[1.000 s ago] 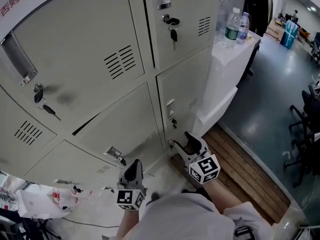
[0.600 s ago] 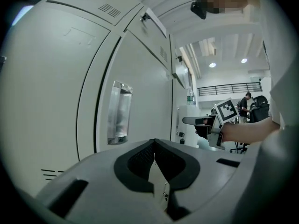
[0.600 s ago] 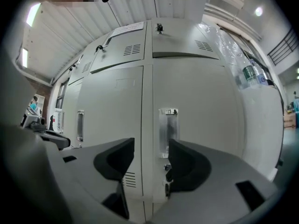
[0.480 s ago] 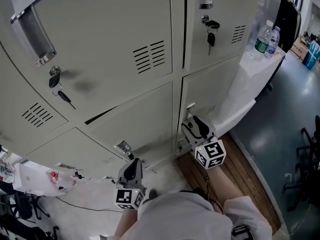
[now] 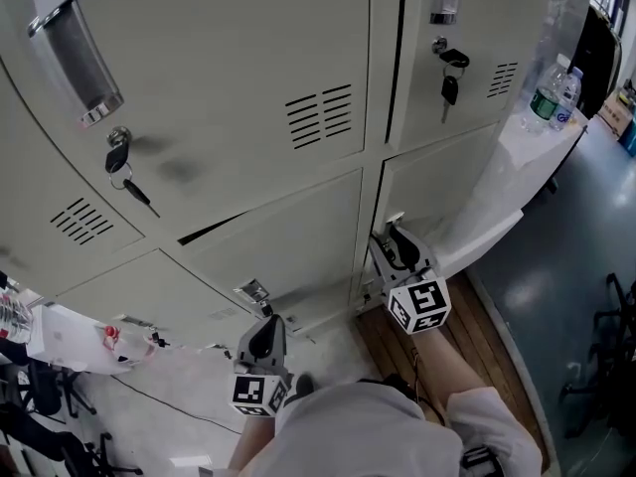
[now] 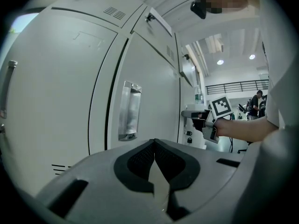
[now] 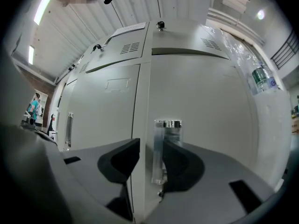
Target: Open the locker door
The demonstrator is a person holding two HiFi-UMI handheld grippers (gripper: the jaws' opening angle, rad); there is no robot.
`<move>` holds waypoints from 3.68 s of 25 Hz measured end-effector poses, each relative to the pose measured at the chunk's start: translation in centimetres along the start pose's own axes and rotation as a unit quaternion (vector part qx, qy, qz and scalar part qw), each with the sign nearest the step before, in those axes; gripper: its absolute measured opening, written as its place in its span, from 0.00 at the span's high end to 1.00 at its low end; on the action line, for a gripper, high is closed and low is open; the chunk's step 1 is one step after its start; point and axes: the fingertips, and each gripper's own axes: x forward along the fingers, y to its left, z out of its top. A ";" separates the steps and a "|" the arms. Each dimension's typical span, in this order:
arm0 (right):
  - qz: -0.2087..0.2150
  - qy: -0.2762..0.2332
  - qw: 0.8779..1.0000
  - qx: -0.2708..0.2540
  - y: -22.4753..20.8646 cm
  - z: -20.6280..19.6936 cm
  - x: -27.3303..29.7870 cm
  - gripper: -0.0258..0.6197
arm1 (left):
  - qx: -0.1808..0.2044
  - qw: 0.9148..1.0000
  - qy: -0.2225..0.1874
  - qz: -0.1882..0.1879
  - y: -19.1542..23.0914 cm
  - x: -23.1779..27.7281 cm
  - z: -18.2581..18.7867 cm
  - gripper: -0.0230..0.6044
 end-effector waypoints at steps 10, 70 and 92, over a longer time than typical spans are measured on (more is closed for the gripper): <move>-0.011 0.003 1.000 -0.003 -0.3 0.0 -0.7 0.79 | -0.003 1.000 0.004 -0.015 -0.6 0.5 -0.3 0.96; -0.324 0.018 0.944 0.054 -11.1 -1.8 -26.7 0.94 | 0.010 0.966 0.020 -0.257 -13.7 2.8 -1.0 0.96; -0.159 0.008 0.985 0.063 1.6 -3.7 -19.1 0.94 | 0.006 0.978 -0.002 -0.209 -10.4 2.4 -0.1 0.96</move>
